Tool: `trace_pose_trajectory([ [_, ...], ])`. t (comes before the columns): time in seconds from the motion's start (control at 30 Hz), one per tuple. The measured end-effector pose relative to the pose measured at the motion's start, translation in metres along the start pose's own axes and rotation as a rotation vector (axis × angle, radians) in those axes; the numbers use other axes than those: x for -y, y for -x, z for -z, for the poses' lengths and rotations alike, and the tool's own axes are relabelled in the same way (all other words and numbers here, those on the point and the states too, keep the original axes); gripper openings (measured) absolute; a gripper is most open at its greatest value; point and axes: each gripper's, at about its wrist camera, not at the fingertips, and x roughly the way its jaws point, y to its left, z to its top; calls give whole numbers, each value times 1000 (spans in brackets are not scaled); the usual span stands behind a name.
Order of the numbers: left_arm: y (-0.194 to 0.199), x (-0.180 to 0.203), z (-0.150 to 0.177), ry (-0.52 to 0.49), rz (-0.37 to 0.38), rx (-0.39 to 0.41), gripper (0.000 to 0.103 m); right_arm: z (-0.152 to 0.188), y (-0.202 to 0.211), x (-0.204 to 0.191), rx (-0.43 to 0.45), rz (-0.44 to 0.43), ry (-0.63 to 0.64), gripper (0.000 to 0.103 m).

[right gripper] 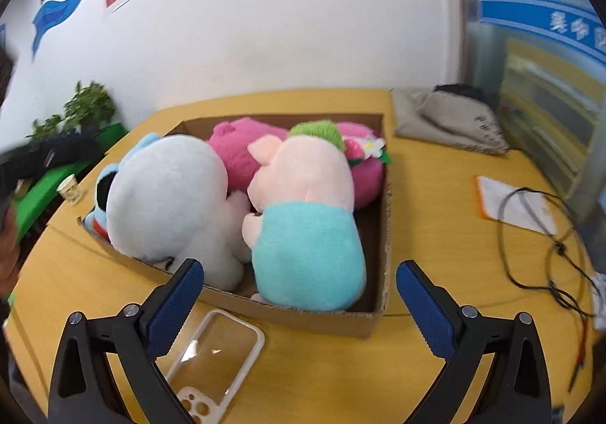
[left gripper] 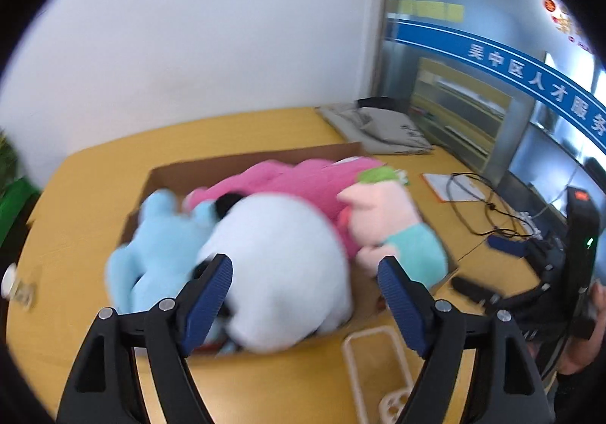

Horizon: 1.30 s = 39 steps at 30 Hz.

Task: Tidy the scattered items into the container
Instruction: 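Carry the pig plush with both grippers into the box beside the pink bear, release, then press the plushes down in the box with both grippers, then withdraw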

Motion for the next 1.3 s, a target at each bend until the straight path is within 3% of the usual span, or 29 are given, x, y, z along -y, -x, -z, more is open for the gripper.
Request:
trace_pose_trajectory([
  [0.17, 16, -38, 34, 78, -63, -22, 79, -1, 4, -23, 21, 60, 35, 103],
  [0.37, -21, -75, 36, 87, -76, -58, 79, -3, -2, -38, 9, 83, 38, 103],
  [0.47, -48, -88, 38, 103, -8, -86, 79, -10, -19, -33, -2, 86, 8, 103],
  [0.57, -72, -95, 46, 126, -7, -141, 78, -15, -52, -24, -34, 88, -19, 103],
  [0.67, -74, -91, 53, 101, -27, -144, 78, -15, -85, -16, -96, 100, -40, 103],
  [0.8, -67, -90, 61, 144, -6, -171, 78, -6, -106, -11, -137, 149, -23, 103],
  [1.07, -56, -65, 78, 85, -70, -188, 78, 5, -84, -8, -106, 160, -24, 103],
  [1.3, -20, -60, 68, 126, -153, -83, 78, 4, -32, -30, -24, 143, 32, 103],
])
